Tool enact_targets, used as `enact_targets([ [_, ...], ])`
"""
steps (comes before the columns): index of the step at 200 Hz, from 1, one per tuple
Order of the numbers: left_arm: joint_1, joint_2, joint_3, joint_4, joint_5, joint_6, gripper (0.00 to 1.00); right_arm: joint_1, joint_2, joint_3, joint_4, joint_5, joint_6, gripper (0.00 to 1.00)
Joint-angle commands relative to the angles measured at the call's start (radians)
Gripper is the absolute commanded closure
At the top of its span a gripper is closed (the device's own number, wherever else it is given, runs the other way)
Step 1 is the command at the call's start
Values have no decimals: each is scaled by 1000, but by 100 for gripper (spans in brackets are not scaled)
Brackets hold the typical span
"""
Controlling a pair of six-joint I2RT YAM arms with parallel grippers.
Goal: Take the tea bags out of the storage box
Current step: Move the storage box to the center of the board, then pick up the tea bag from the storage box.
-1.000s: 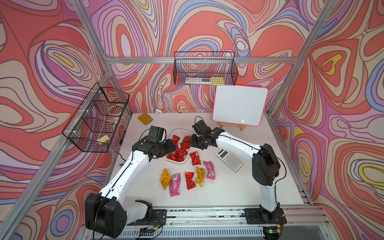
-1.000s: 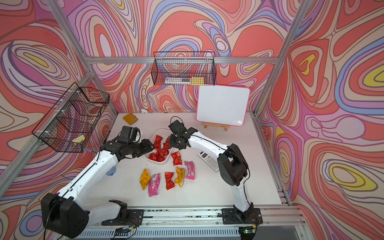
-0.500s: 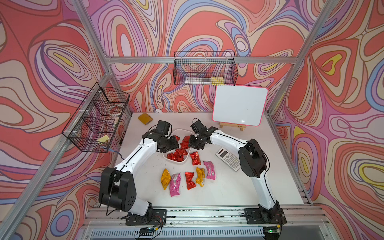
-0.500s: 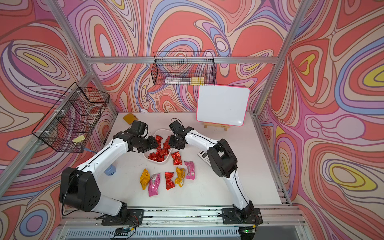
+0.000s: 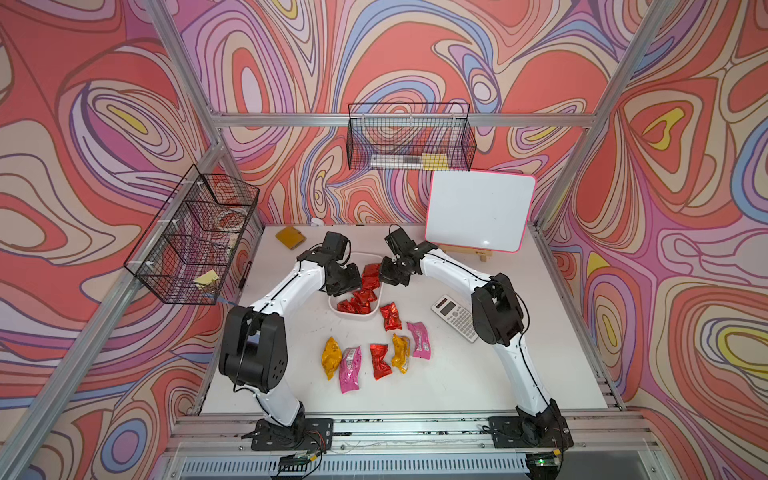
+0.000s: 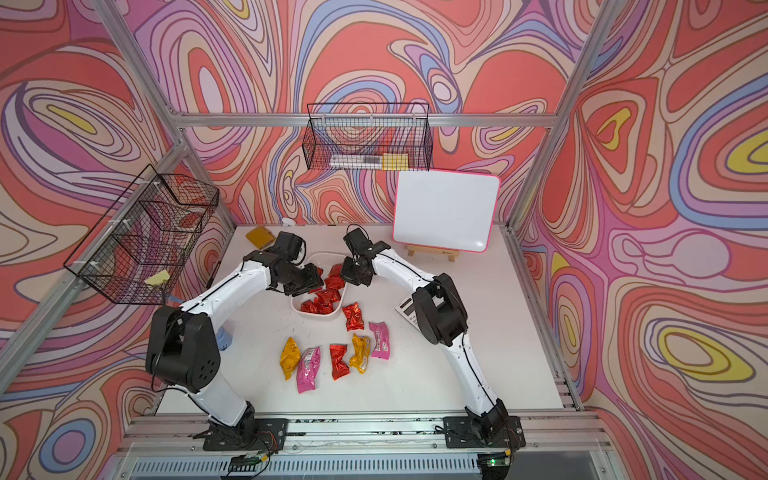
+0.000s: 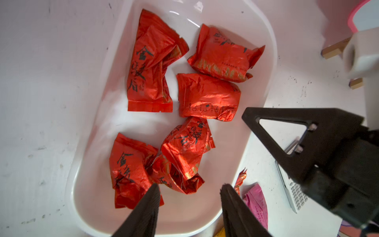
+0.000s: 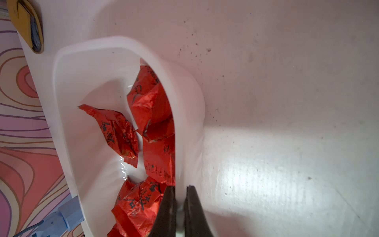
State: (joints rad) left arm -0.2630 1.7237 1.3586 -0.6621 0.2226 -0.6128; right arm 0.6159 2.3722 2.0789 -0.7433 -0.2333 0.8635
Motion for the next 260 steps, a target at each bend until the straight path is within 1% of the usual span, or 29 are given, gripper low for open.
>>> enact_targets([
  [1, 1, 58, 47, -38, 16, 29, 47, -9, 40, 61, -37, -9, -23, 95],
  [34, 6, 129, 85, -28, 22, 8, 47, -16, 65, 98, -54, -22, -26, 94],
  [69, 13, 178, 88, -25, -19, -6, 37, -20, 66, 102, -62, -34, -24, 94],
  [98, 22, 244, 130, -35, 5, 12, 37, -19, 64, 107, -80, -34, -45, 94],
  [121, 22, 266, 133, -6, 28, 3, 45, -19, 40, 61, -60, -33, -43, 94],
  [131, 22, 269, 128, 5, 35, -6, 47, -20, 35, 50, -53, -39, -41, 94],
  [153, 22, 272, 97, 31, 60, -21, 51, -19, 43, 62, -55, -53, -42, 94],
  [163, 22, 271, 79, 48, 75, -31, 54, -19, 47, 68, -57, -56, -44, 94],
  [178, 23, 267, 62, 67, 85, -40, 61, -20, 49, 68, -56, -61, -44, 95],
  [207, 22, 258, 54, 73, 80, -43, 80, -20, 39, 41, -41, -66, -44, 94],
  [236, 22, 232, 51, 71, 71, -38, 96, -20, 29, 20, -28, -72, -41, 95],
  [245, 22, 219, 50, 70, 67, -38, 100, -21, 27, 17, -27, -72, -41, 95],
  [260, 21, 188, 45, 70, 59, -38, 100, -20, 25, 18, -24, -71, -43, 95],
])
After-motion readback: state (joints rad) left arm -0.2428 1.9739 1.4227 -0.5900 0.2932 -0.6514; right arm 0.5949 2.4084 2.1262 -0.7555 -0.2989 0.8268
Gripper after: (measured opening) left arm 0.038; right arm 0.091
